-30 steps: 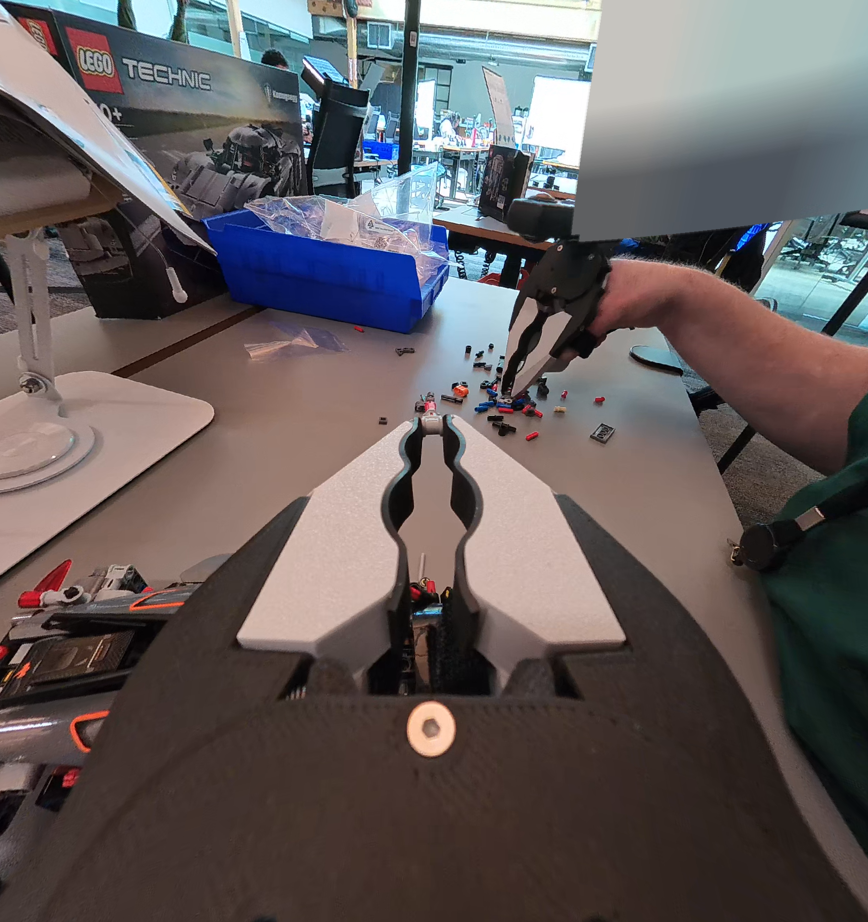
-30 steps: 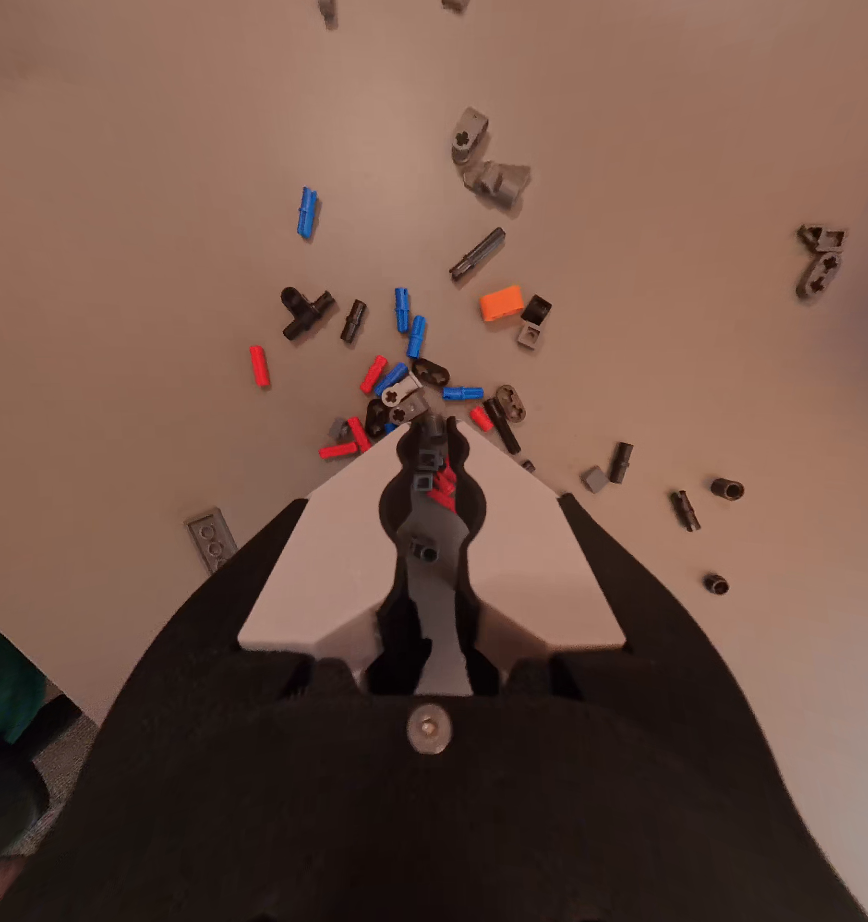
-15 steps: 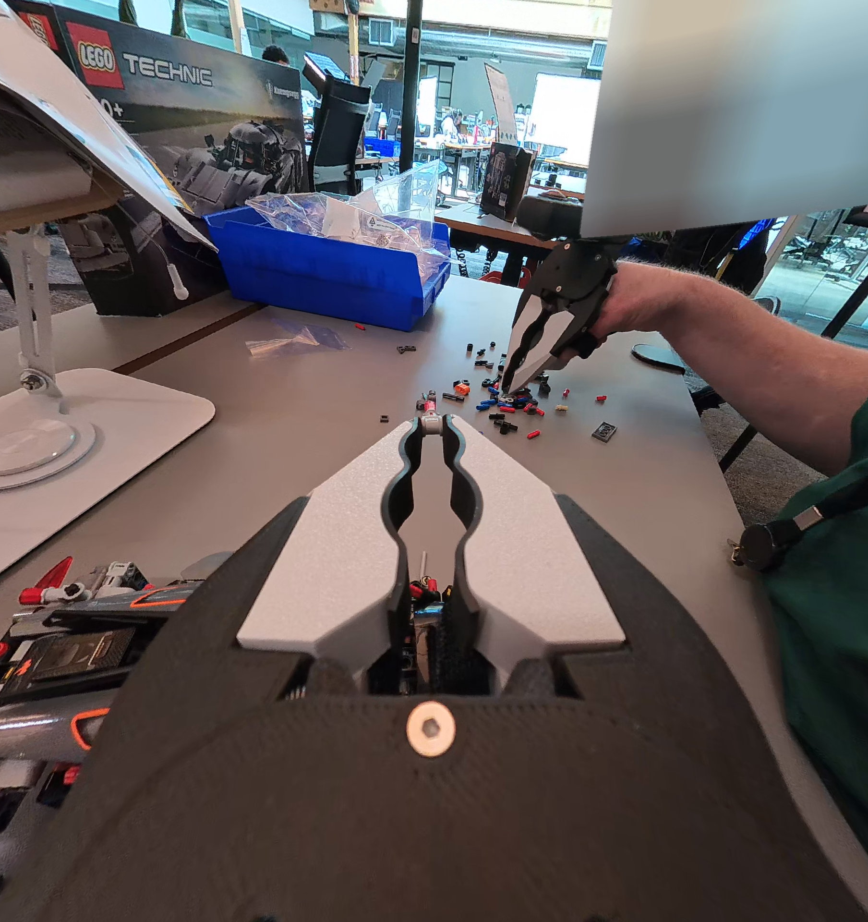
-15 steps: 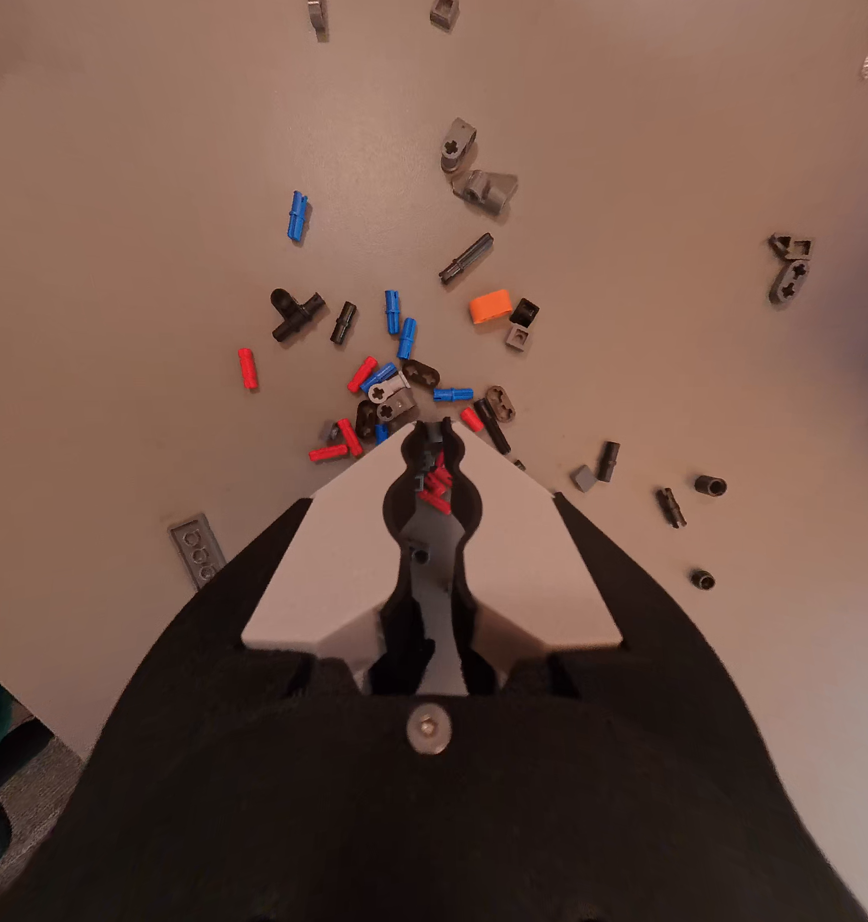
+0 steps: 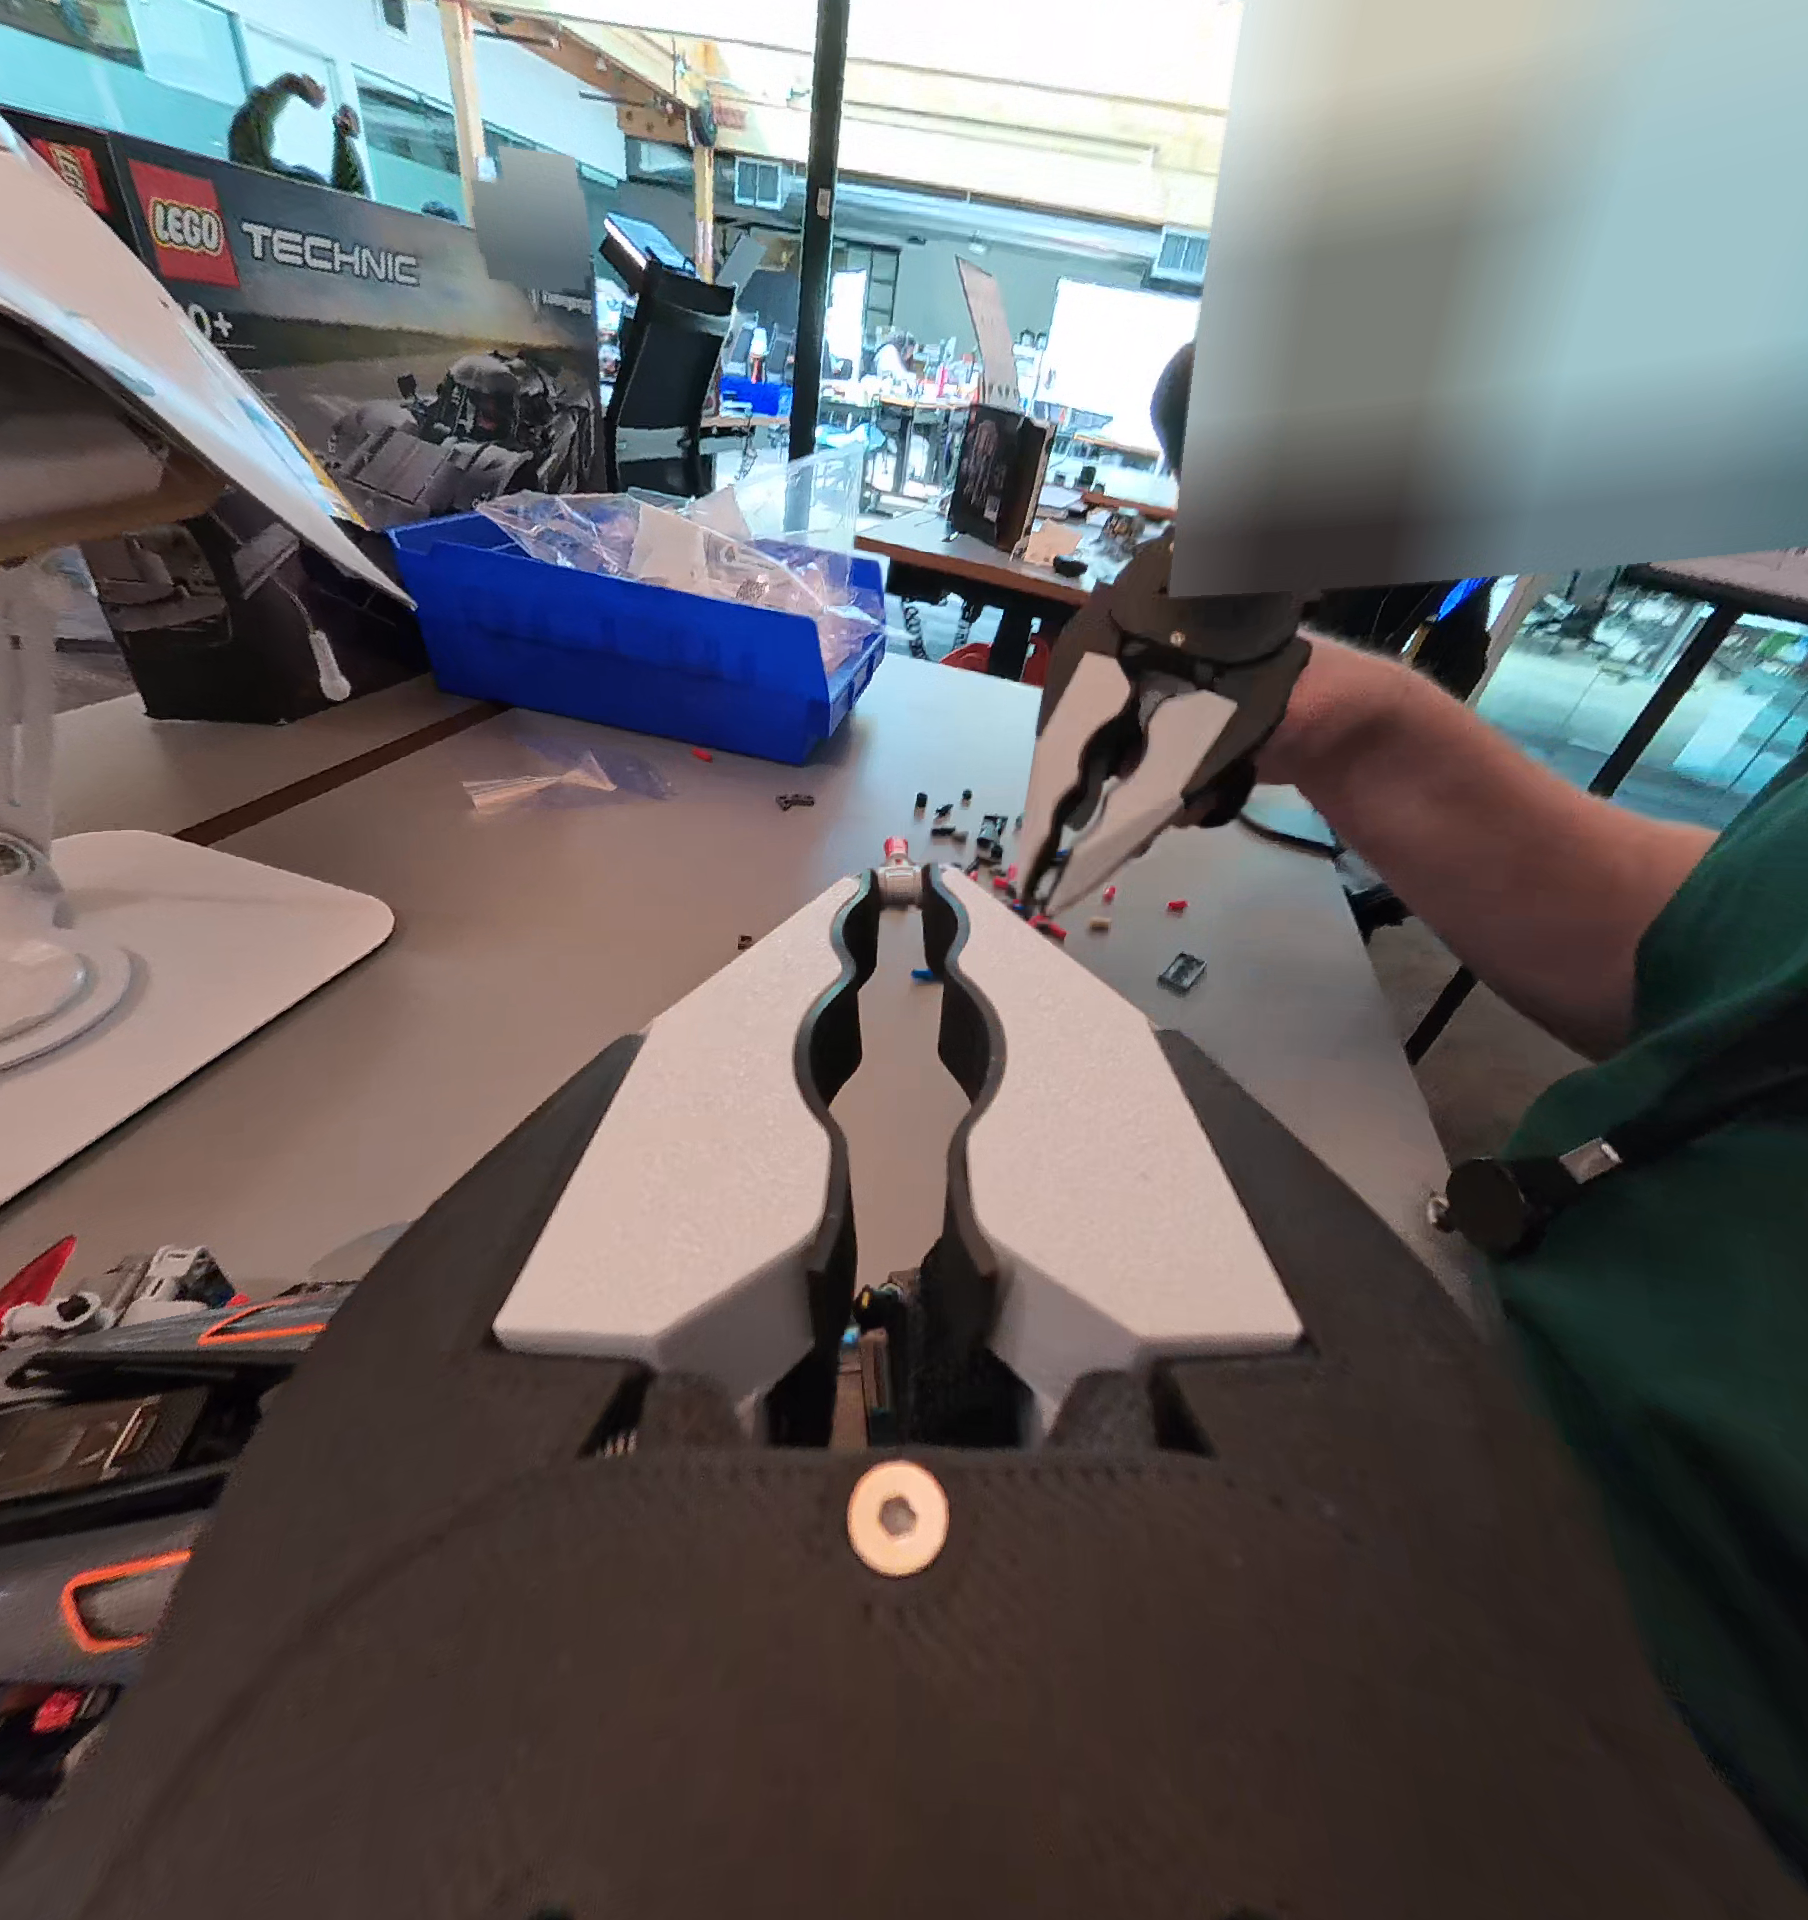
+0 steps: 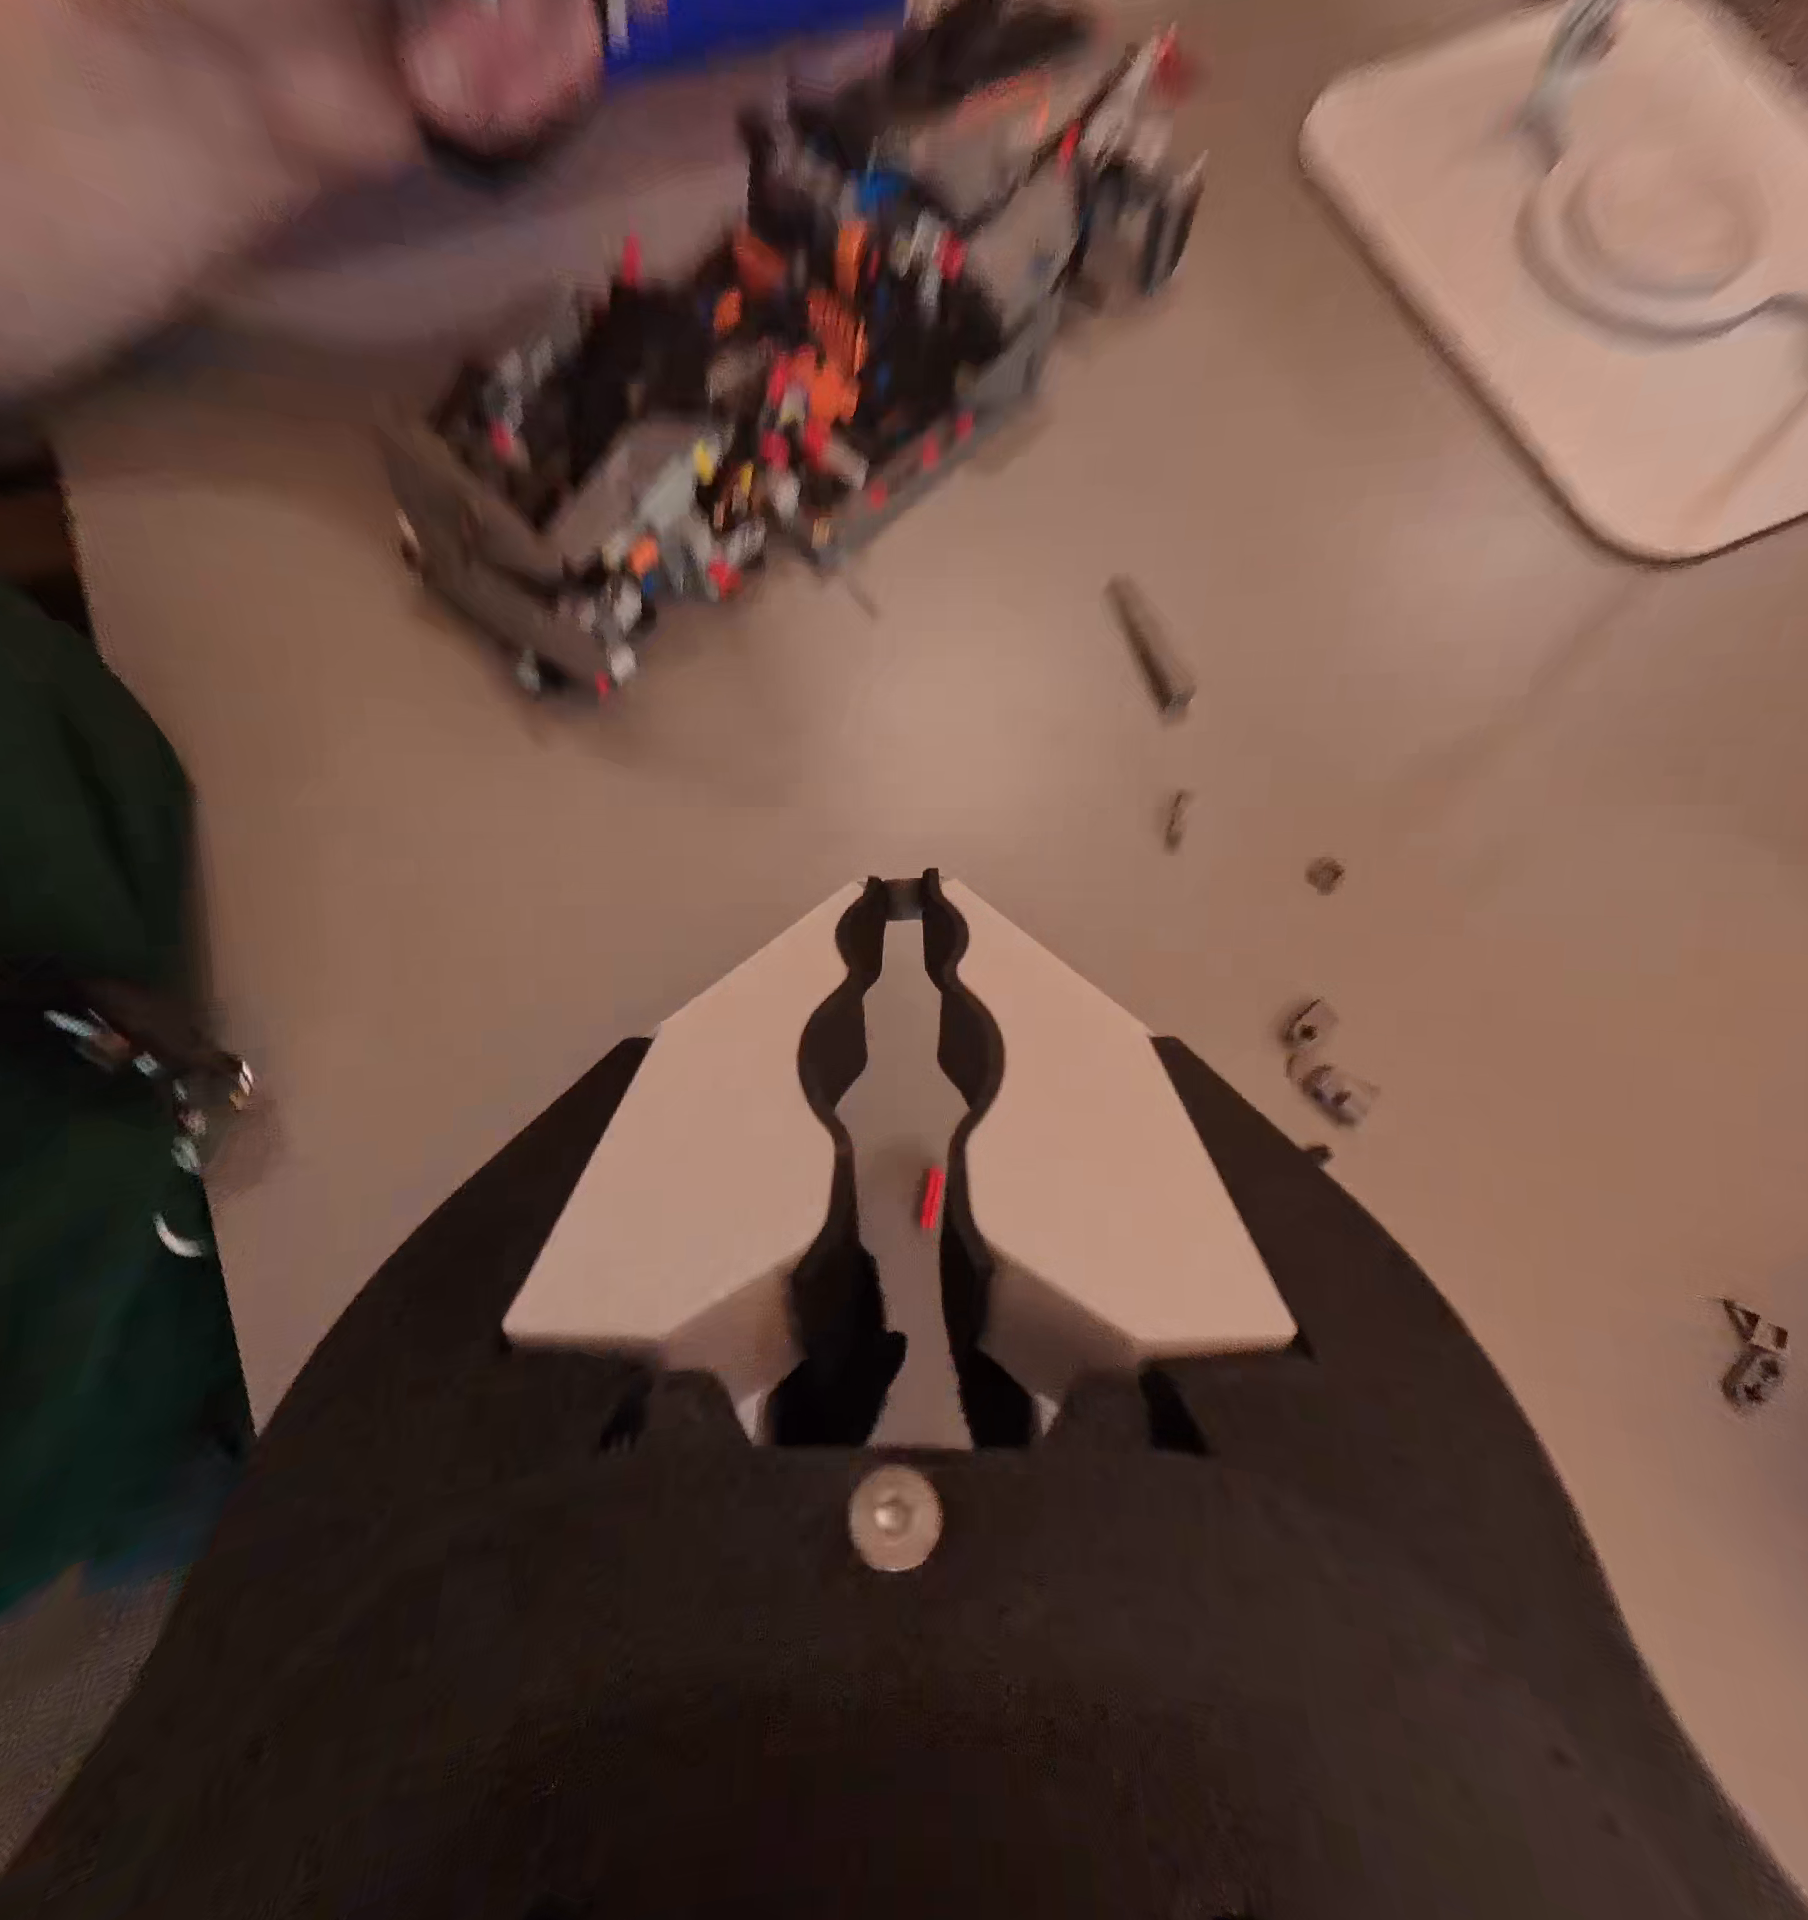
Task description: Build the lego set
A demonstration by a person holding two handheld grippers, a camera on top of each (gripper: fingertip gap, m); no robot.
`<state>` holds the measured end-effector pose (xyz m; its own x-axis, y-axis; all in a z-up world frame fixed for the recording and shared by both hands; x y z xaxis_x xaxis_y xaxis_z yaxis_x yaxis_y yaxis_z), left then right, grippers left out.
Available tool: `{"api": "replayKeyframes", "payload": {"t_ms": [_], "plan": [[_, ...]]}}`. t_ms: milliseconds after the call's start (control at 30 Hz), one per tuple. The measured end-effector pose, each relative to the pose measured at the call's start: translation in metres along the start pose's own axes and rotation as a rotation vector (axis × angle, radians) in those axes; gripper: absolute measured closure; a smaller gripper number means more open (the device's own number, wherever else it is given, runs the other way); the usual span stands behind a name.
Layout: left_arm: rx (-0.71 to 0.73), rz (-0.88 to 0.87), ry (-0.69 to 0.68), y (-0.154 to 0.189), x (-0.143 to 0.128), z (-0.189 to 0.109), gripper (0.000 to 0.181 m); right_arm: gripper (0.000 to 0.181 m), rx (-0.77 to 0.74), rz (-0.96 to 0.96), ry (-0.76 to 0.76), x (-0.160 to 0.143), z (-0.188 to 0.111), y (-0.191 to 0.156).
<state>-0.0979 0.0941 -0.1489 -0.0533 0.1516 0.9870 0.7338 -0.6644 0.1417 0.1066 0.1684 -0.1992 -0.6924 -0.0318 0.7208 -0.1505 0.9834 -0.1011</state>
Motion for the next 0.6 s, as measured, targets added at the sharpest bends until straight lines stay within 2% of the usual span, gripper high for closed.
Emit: {"api": "replayKeyframes", "payload": {"t_ms": [67, 233, 367, 600], "plan": [[0.014, 0.03, -0.026, 0.002, -0.003, 0.0, 0.176, 0.176, 0.025, -0.039, -0.149, -0.016, 0.02, -0.007], [0.005, 0.043, -0.043, 0.004, -0.01, 0.006, 0.176, 0.176, 0.033, -0.127, -0.356, -0.044, 0.053, -0.019], [0.002, 0.051, -0.04, 0.004, -0.009, 0.005, 0.176, 0.173, -0.007, -0.112, -0.33, -0.041, 0.05, -0.021], [0.0, 0.049, -0.012, 0.004, -0.005, -0.002, 0.176, 0.168, -0.046, 0.083, -0.267, -0.047, 0.044, -0.032]]}}
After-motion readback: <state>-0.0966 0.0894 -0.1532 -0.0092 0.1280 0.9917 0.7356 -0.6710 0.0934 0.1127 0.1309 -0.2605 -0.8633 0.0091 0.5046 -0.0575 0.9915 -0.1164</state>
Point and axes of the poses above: each gripper's, where its closed fingertips meet, z out along the fingers, x out of its top, y = z × x across the jaws, the point moved 5 cm from there along -z, back along the fingers, and after that the axes turned 7 degrees about x, right-handed, at the moved point
